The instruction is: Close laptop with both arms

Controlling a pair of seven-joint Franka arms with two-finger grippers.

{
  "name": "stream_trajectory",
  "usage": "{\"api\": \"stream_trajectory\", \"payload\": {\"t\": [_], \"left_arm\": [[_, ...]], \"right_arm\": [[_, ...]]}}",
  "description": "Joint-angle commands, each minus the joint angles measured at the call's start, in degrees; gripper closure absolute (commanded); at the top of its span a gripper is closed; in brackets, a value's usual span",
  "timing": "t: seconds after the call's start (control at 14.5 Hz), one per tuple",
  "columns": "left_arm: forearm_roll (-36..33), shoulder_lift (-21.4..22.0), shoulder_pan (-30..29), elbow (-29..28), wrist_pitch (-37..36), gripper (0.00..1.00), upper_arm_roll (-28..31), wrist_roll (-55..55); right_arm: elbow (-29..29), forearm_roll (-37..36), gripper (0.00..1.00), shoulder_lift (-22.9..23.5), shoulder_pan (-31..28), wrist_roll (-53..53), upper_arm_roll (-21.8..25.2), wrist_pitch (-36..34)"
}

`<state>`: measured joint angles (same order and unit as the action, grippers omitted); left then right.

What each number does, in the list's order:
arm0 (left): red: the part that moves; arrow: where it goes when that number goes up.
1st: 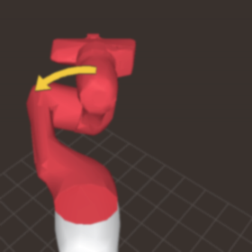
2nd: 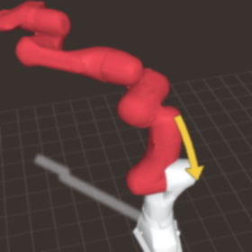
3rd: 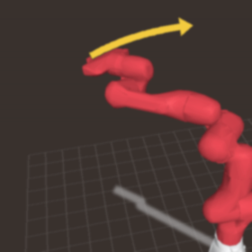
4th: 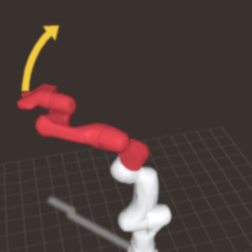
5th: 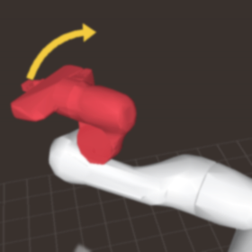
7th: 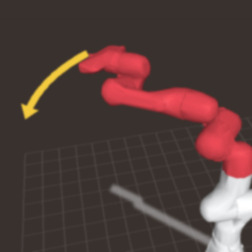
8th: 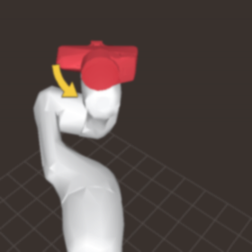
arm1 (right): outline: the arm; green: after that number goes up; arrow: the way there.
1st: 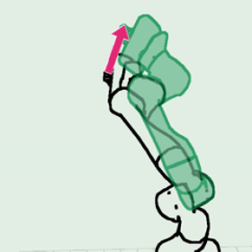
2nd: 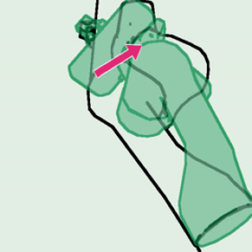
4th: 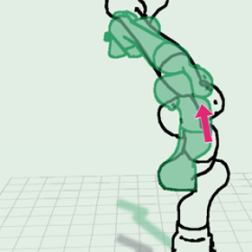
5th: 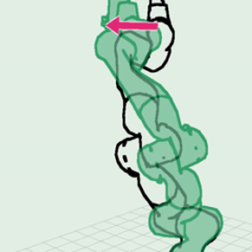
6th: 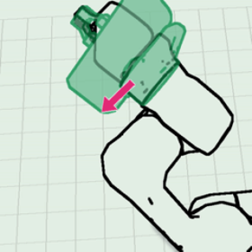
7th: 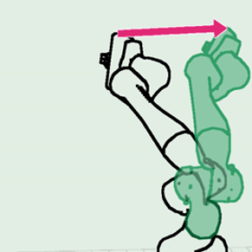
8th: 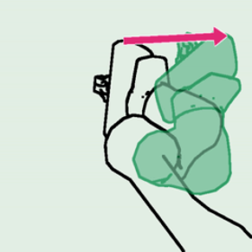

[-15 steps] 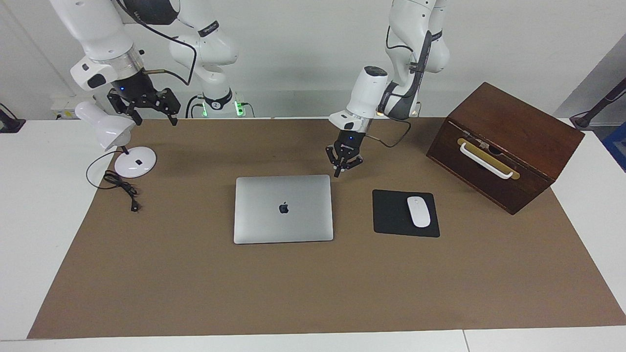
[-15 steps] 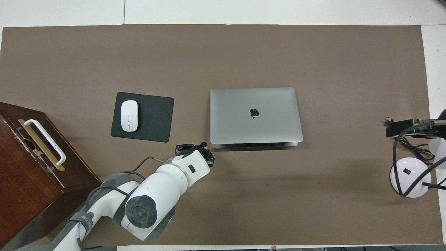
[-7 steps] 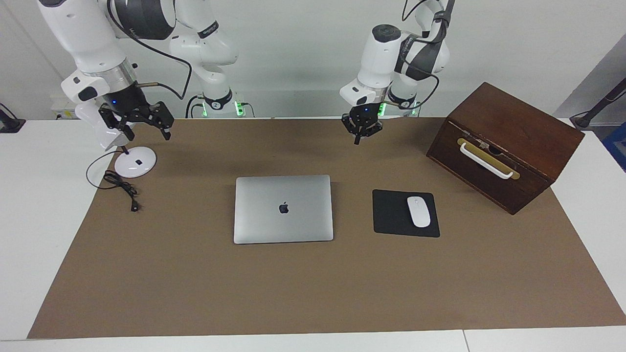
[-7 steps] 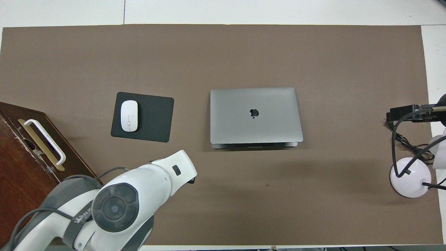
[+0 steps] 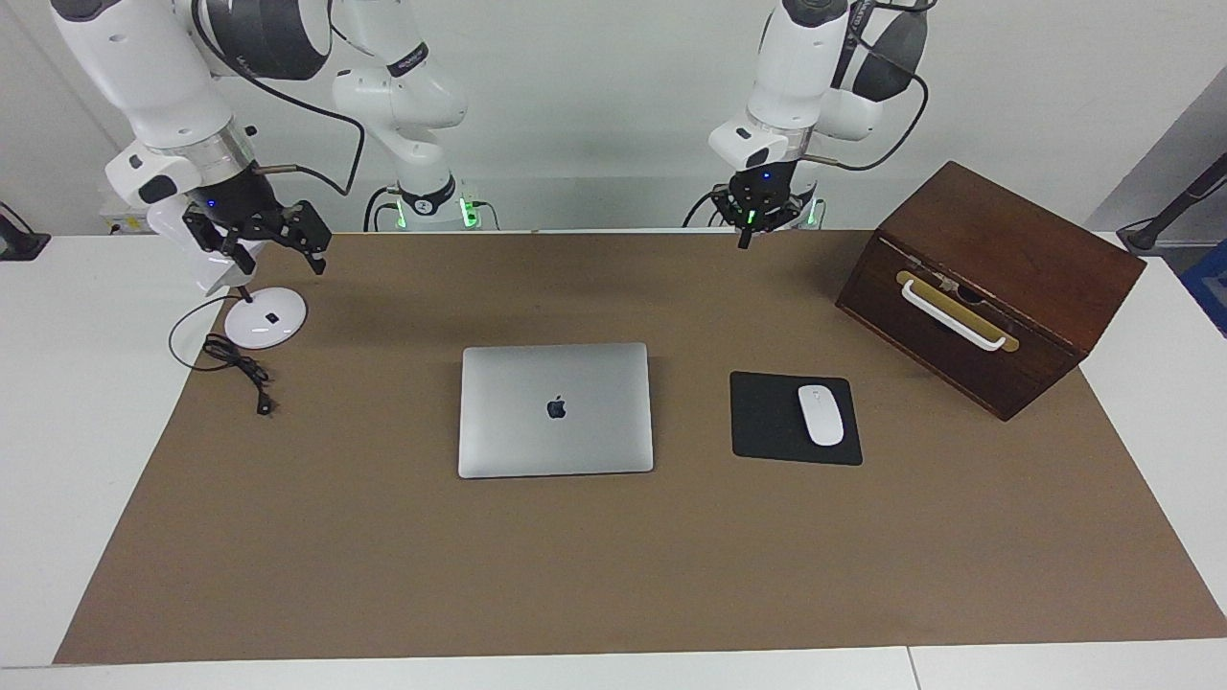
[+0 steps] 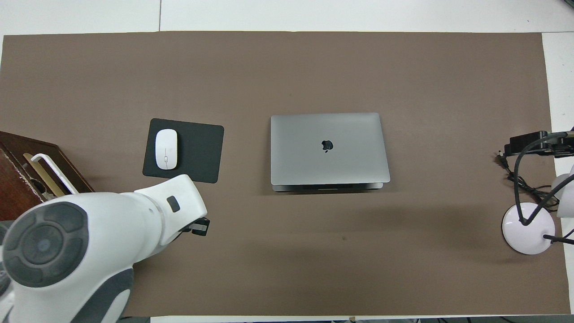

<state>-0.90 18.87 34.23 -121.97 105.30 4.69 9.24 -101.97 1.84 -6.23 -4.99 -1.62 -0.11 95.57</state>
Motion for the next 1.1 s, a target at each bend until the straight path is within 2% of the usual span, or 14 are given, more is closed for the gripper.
{"api": "stream_trajectory", "payload": {"t": [0.0,0.28,0.34,0.41,0.48,0.76,1.03], "left_arm": [[-0.42,-1.02,-5.91,3.75,-4.05,1.0,-0.21,-6.93],[-0.5,-1.64,-12.33,7.27,-5.46,1.0,-0.21,-9.16],[-0.59,-2.07,-13.65,7.71,-5.37,0.77,-0.21,-9.16],[-0.77,-2.25,-15.06,8.67,-5.46,0.3,-0.21,-9.16],[-0.77,-2.78,-16.29,9.55,-5.72,0.0,-0.21,-9.16],[-0.94,-3.84,-20.77,12.45,-6.16,0.0,-0.21,-9.33],[-0.59,-7.87,-24.29,19.02,-6.42,0.0,-0.12,-9.07]], "right_arm": [[2.04,-1.05,0.0,1.39,-0.9,-1.37,-0.6,-1.62],[1.78,-1.14,0.0,1.31,-0.81,-1.37,-0.6,-1.35],[1.78,-1.14,0.0,1.22,-0.81,-1.28,-0.6,-1.35],[1.69,-1.22,0.0,1.22,-0.72,-1.28,-0.6,-1.35],[1.69,-1.48,0.0,1.22,-0.72,-1.28,-0.6,-1.27],[1.34,-1.49,0.0,1.04,-0.64,-1.19,-0.6,-1.0],[1.25,-1.66,0.0,0.95,-0.72,-1.28,-0.6,-1.18]]}}
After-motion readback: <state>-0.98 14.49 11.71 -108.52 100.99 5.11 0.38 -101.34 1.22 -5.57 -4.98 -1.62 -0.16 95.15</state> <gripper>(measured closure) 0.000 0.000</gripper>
